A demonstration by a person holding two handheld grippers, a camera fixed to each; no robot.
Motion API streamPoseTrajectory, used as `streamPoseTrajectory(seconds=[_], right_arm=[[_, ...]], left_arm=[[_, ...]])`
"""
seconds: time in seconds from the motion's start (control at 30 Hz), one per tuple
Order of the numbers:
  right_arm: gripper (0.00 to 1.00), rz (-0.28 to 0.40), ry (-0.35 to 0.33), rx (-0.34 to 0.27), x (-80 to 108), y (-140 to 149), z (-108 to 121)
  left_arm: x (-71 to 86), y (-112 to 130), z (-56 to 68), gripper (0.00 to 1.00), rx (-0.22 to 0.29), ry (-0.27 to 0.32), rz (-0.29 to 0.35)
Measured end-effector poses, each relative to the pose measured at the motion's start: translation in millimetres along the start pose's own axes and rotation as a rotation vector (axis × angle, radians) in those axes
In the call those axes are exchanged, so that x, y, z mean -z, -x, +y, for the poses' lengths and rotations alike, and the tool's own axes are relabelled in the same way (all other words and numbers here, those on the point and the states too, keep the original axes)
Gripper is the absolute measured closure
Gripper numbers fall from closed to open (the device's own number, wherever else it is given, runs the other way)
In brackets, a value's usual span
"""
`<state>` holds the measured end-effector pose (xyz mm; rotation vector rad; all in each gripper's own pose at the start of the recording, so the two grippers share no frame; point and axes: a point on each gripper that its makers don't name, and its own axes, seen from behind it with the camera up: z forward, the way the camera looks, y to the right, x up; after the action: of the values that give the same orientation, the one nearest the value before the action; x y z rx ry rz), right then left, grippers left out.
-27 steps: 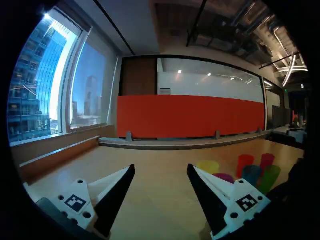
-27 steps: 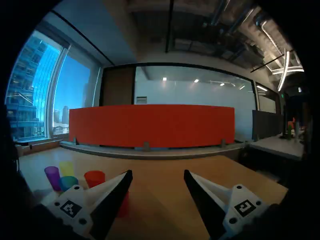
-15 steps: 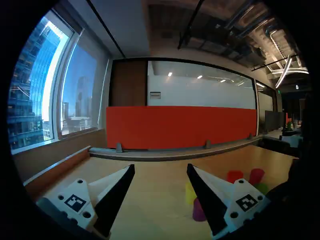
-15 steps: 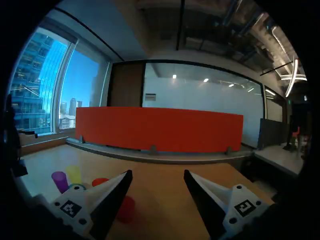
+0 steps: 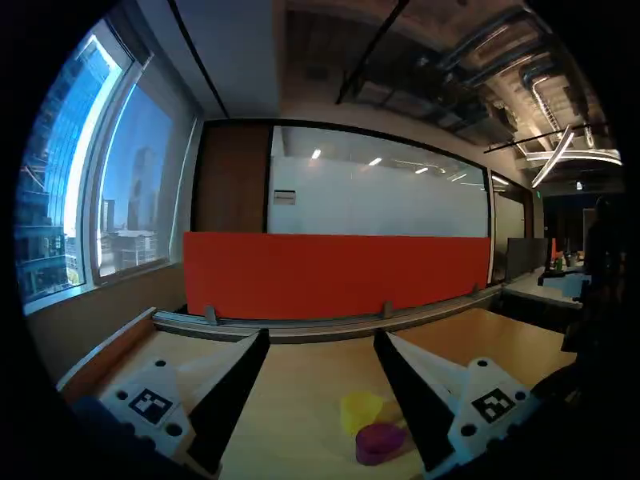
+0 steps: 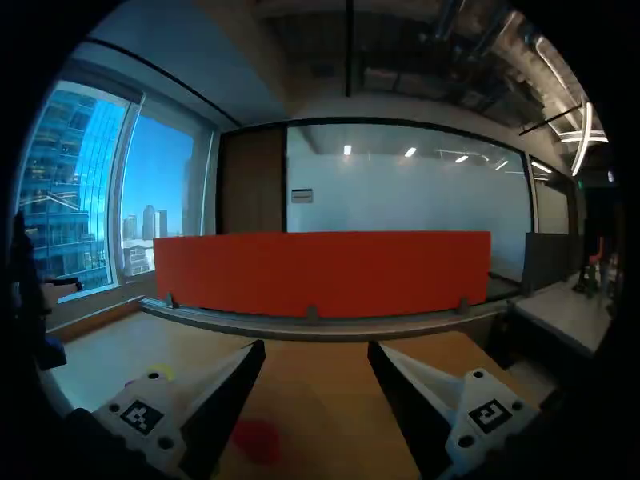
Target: Pour water
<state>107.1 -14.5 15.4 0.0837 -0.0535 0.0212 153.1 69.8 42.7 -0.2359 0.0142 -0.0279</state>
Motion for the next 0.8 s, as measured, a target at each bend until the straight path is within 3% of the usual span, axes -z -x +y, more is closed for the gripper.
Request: streamPoseTrajectory(seconds=[0.37, 0.57, 0.8], right_arm=[[0.00, -0.021, -0.048, 0.018, -1.2, -2, -10], [0.00, -0.026, -0.153, -0.001, -0.5, -2, -30], [0.00, -0.004, -0.301, 0.021, 2.3, -9, -58]], left_arm=[[-6.6, -5, 16.6, 0.03, 0.033, 0.095, -0.029], [-5.1, -14, 31.1, 0.03, 0.035, 0.179, -0.022], [-0.1, -18, 55.9, 0.03, 0.035, 0.310, -0.034]])
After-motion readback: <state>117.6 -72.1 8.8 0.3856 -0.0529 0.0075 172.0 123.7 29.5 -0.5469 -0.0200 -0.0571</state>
